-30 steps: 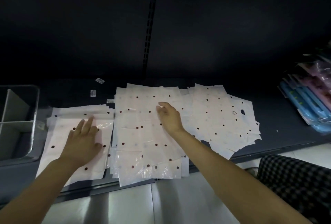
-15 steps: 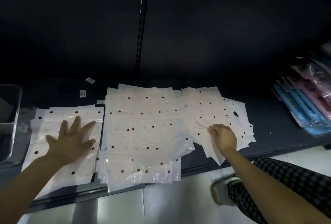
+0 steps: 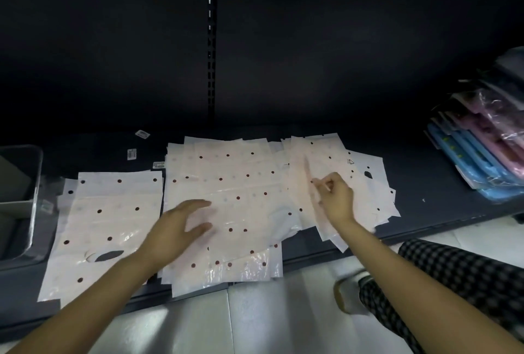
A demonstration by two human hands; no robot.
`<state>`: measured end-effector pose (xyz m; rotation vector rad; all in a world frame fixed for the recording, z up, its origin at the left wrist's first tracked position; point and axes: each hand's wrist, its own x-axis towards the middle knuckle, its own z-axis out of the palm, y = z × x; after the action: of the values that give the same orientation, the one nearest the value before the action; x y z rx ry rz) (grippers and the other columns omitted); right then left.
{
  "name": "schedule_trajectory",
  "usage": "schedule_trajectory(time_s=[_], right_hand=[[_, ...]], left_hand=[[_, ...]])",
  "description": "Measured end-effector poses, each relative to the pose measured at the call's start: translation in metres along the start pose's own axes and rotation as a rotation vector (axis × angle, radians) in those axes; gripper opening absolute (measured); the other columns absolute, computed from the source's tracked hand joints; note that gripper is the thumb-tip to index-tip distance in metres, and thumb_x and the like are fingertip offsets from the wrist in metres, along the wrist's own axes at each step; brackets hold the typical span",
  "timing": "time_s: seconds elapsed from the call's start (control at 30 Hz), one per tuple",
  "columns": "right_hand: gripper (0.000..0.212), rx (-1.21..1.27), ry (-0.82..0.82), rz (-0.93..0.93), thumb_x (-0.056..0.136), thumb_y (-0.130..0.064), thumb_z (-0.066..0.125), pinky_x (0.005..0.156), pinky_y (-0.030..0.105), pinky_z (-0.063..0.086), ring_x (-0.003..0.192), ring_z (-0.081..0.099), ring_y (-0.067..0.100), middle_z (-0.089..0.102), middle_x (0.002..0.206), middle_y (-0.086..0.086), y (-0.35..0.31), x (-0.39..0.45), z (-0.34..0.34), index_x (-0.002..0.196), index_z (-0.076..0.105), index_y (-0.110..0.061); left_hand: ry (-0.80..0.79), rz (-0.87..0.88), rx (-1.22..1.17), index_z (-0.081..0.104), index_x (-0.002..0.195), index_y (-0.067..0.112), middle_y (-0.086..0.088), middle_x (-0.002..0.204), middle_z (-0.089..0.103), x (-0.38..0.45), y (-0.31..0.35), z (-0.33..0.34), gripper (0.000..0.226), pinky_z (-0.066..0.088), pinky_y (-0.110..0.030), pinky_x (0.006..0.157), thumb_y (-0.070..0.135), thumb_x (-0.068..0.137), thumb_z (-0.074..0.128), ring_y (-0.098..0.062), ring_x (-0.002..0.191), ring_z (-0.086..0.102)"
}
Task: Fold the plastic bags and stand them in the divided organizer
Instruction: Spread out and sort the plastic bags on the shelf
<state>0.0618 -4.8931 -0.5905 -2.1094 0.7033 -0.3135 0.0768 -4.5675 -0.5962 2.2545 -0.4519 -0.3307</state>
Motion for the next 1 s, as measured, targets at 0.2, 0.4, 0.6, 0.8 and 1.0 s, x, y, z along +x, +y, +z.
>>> schedule_trajectory(time_s=[0.2, 0.4, 0.6, 0.8, 1.0], right_hand=[[0.022, 0.379, -0.353, 0.018, 0.091, -0.017, 0.061, 0.061, 0.035, 0.056, 0.064, 0.062, 0.02, 0.056, 0.075, 0.004, -0.087, -0.07, 0.06, 0.074, 0.048, -0.012], [0.013, 0.241, -0.461, -0.152, 0.091, -0.023, 0.062, 0.086, 0.026, 0.048, 0.096, 0.063, 0.011, 0.068, 0.1, 0.001, -0.06, -0.052, 0.057, 0.097, 0.063, -0.011], [0.057, -0.585, -0.382, -0.043, 0.091, -0.029, 0.059, 0.114, 0.033, 0.025, 0.14, 0.025, 0.021, 0.031, 0.152, 0.003, 0.051, 0.026, -0.007, 0.143, 0.039, -0.017], [0.025, -0.61, -0.141, -0.111, 0.095, -0.026, 0.052, 0.085, 0.032, 0.048, 0.111, 0.057, 0.026, 0.061, 0.128, 0.002, 0.065, 0.032, -0.01, 0.109, 0.07, -0.017], [0.032, -0.154, -0.075, 0.216, 0.094, -0.028, 0.051, 0.076, 0.032, 0.047, 0.083, 0.061, 0.031, 0.067, 0.084, 0.015, 0.03, 0.037, -0.01, 0.087, 0.069, -0.002]], left_hand=[[-0.154, -0.111, -0.41, 0.014, 0.148, 0.037, 0.017, 0.133, 0.036, -0.001, 0.057, 0.026, 0.097, 0.036, -0.018, 0.097, 0.035, 0.073, 0.076, 0.0, 0.123, 0.038], [0.319, -0.288, -0.261, 0.054, 0.126, 0.016, -0.018, 0.087, 0.064, 0.007, 0.021, -0.009, 0.038, 0.041, -0.018, 0.038, 0.007, 0.09, 0.06, -0.023, 0.056, 0.051], [0.39, -0.55, 0.05, 0.055, 0.12, 0.001, -0.023, 0.103, 0.065, 0.013, -0.082, -0.077, 0.043, 0.055, -0.033, 0.061, 0.016, 0.083, 0.07, -0.035, 0.079, 0.061], [0.528, -0.66, 0.005, 0.041, 0.128, 0.017, -0.023, 0.117, 0.057, 0.011, -0.156, -0.089, 0.046, 0.047, -0.058, 0.087, 0.011, 0.088, 0.062, -0.046, 0.1, 0.057], [0.504, -0.167, 0.334, 0.041, 0.134, 0.011, -0.02, 0.133, 0.048, -0.004, -0.102, -0.055, 0.06, 0.041, -0.056, 0.091, 0.002, 0.081, 0.067, -0.042, 0.118, 0.043]])
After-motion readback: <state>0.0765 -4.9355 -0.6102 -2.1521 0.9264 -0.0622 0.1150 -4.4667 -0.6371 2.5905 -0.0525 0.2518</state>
